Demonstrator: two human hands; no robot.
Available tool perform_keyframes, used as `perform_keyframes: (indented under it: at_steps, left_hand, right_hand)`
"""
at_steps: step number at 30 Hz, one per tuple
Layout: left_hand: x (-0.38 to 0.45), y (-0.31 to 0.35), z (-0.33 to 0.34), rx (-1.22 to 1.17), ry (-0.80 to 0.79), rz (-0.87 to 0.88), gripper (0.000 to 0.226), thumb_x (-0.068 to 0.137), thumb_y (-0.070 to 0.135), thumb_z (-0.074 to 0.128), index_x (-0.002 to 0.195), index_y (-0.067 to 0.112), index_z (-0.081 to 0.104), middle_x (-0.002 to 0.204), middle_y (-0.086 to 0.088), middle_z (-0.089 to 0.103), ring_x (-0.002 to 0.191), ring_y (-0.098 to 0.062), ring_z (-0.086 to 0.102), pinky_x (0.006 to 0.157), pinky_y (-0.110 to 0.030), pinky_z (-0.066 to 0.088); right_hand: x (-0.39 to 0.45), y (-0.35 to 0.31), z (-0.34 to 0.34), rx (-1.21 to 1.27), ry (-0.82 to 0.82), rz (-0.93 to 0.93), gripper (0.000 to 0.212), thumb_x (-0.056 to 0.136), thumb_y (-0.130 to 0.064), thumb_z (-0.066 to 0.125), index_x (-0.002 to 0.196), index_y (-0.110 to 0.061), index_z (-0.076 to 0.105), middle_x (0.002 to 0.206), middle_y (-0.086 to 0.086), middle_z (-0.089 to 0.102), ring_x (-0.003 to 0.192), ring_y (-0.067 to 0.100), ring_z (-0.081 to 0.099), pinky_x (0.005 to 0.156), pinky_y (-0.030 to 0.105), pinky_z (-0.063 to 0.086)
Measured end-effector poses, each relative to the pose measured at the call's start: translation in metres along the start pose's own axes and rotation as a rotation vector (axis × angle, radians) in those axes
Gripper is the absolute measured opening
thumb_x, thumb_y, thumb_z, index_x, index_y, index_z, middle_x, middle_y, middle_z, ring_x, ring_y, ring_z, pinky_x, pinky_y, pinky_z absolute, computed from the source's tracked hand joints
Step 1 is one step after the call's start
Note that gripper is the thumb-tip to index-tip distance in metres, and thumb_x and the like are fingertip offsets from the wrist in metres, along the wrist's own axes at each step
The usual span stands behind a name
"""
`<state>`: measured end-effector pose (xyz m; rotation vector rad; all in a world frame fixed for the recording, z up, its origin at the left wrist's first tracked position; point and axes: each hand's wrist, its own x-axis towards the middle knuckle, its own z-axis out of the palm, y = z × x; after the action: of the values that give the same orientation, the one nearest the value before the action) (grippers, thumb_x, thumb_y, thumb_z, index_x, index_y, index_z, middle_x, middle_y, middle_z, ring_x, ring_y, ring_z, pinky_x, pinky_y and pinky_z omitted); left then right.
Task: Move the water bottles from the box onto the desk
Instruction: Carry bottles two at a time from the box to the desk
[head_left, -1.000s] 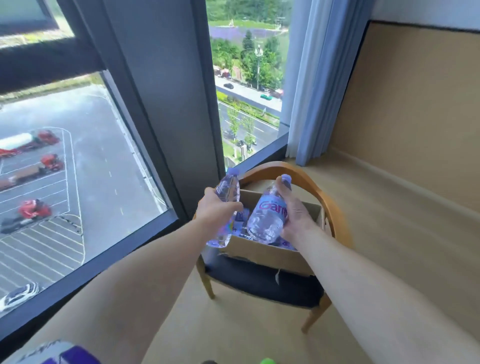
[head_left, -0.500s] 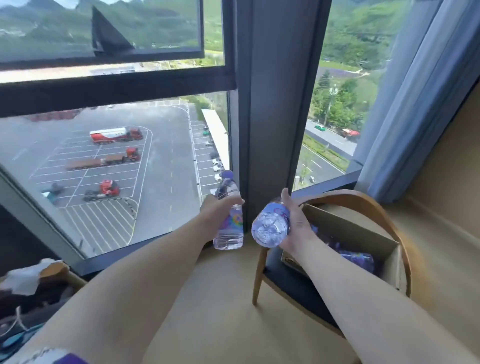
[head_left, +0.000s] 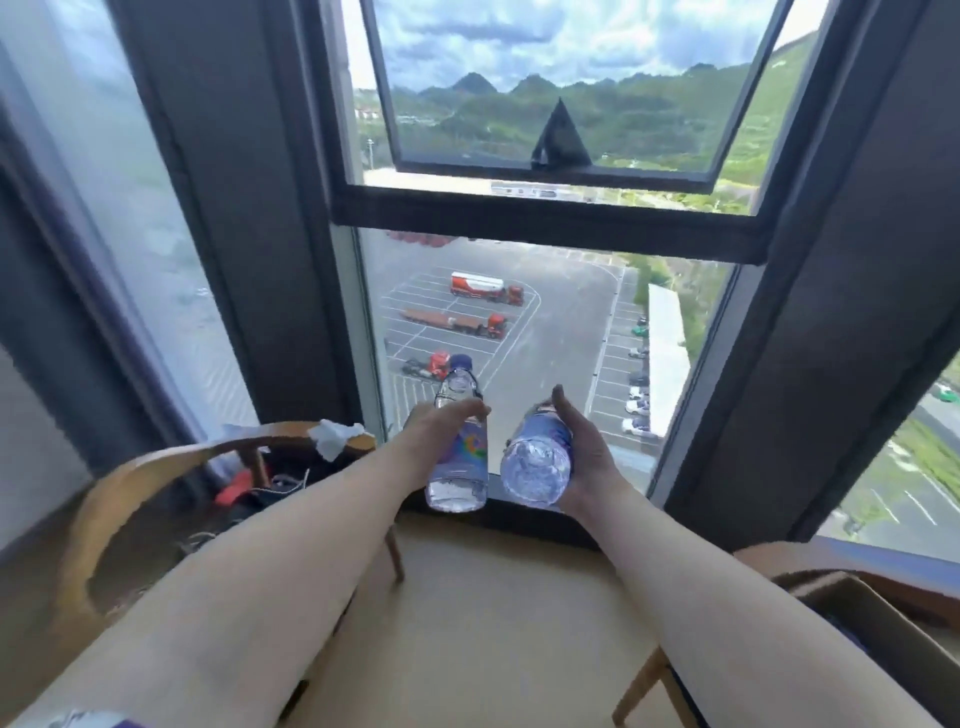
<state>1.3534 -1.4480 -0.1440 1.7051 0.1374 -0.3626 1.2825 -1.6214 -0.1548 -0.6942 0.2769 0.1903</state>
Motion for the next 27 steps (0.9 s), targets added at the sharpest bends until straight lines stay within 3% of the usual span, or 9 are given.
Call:
perform_keyframes:
  at_steps: [4, 10, 13, 15, 17, 20, 21, 23, 27]
  left_hand:
    - [-0.028, -0.010, -0.049, -0.057, 0.223, 0.011, 0.079, 0.073, 0.040, 0.089, 0.132, 0.003, 0.052, 0.103, -0.013, 0.065, 0.088, -0.024, 0.065, 0.076, -0.031, 0.051]
    - [-0.117, -0.039, -0.127, -0.178, 0.504, -0.018, 0.065, 0.064, 0.039, 0.086, 0.116, 0.005, 0.066, 0.084, -0.006, 0.066, 0.062, -0.016, 0.063, 0.053, -0.022, 0.043]
    - [-0.173, -0.050, -0.161, -0.209, 0.658, -0.029, 0.065, 0.045, 0.051, 0.081, 0.099, 0.015, 0.072, 0.097, -0.009, 0.073, 0.085, -0.024, 0.068, 0.071, -0.031, 0.053]
    - [-0.209, -0.057, -0.183, -0.273, 0.753, -0.028, 0.071, 0.042, 0.048, 0.083, 0.103, 0.012, 0.071, 0.099, -0.015, 0.075, 0.089, -0.032, 0.073, 0.083, -0.041, 0.061]
    - [-0.245, -0.068, -0.205, -0.331, 0.843, -0.034, 0.072, 0.046, 0.044, 0.084, 0.106, 0.008, 0.069, 0.090, -0.017, 0.077, 0.078, -0.034, 0.076, 0.071, -0.041, 0.064]
    - [-0.298, -0.086, -0.237, -0.364, 0.975, -0.037, 0.050, 0.061, 0.037, 0.085, 0.098, 0.006, 0.071, 0.068, -0.012, 0.076, 0.055, -0.027, 0.073, 0.049, -0.029, 0.056]
    - [-0.315, -0.094, -0.248, -0.378, 1.012, -0.038, 0.045, 0.065, 0.034, 0.085, 0.097, 0.005, 0.071, 0.064, -0.011, 0.074, 0.051, -0.026, 0.071, 0.046, -0.028, 0.054]
    - [-0.350, -0.110, -0.271, -0.406, 1.071, -0.045, 0.041, 0.069, 0.032, 0.084, 0.097, 0.004, 0.071, 0.061, -0.009, 0.071, 0.048, -0.025, 0.069, 0.046, -0.028, 0.053]
    - [-0.425, -0.147, -0.317, -0.451, 1.177, -0.090, 0.044, 0.069, 0.035, 0.085, 0.097, 0.005, 0.071, 0.061, -0.009, 0.071, 0.048, -0.024, 0.068, 0.047, -0.029, 0.054]
  right_hand:
    - [0.016, 0.024, 0.033, -0.202, -0.131, 0.046, 0.018, 0.088, -0.027, 0.073, 0.076, -0.014, 0.068, 0.077, 0.011, 0.056, 0.069, 0.028, 0.059, 0.069, 0.038, 0.055]
    - [0.012, 0.093, 0.103, -0.376, -0.392, 0.259, 0.012, 0.083, -0.021, 0.073, 0.080, -0.017, 0.063, 0.078, 0.011, 0.055, 0.068, 0.026, 0.059, 0.070, 0.037, 0.053]
    - [-0.005, 0.139, 0.141, -0.415, -0.572, 0.370, 0.015, 0.092, -0.022, 0.062, 0.081, -0.014, 0.067, 0.079, 0.012, 0.062, 0.071, 0.027, 0.064, 0.074, 0.037, 0.055]
    - [-0.021, 0.166, 0.164, -0.471, -0.607, 0.441, 0.019, 0.090, -0.024, 0.067, 0.102, -0.010, 0.062, 0.096, 0.020, 0.059, 0.088, 0.034, 0.062, 0.090, 0.044, 0.050]
    - [-0.034, 0.196, 0.185, -0.497, -0.635, 0.437, 0.035, 0.088, -0.020, 0.070, 0.117, -0.018, 0.050, 0.106, 0.020, 0.054, 0.094, 0.035, 0.057, 0.093, 0.048, 0.048]
    - [-0.063, 0.245, 0.216, -0.478, -0.750, 0.491, 0.017, 0.086, -0.016, 0.071, 0.097, -0.020, 0.059, 0.084, 0.012, 0.060, 0.071, 0.027, 0.062, 0.070, 0.040, 0.057]
    - [-0.074, 0.260, 0.225, -0.500, -0.786, 0.530, 0.005, 0.085, -0.019, 0.073, 0.085, -0.019, 0.067, 0.076, 0.011, 0.062, 0.065, 0.025, 0.064, 0.065, 0.038, 0.057]
    - [-0.090, 0.293, 0.242, -0.553, -0.830, 0.572, 0.016, 0.081, -0.025, 0.075, 0.065, -0.022, 0.076, 0.070, 0.008, 0.064, 0.060, 0.022, 0.065, 0.061, 0.036, 0.057]
    - [-0.132, 0.368, 0.280, -0.556, -0.889, 0.640, 0.014, 0.075, -0.023, 0.079, 0.064, -0.028, 0.070, 0.069, 0.003, 0.058, 0.057, 0.021, 0.060, 0.058, 0.034, 0.054]
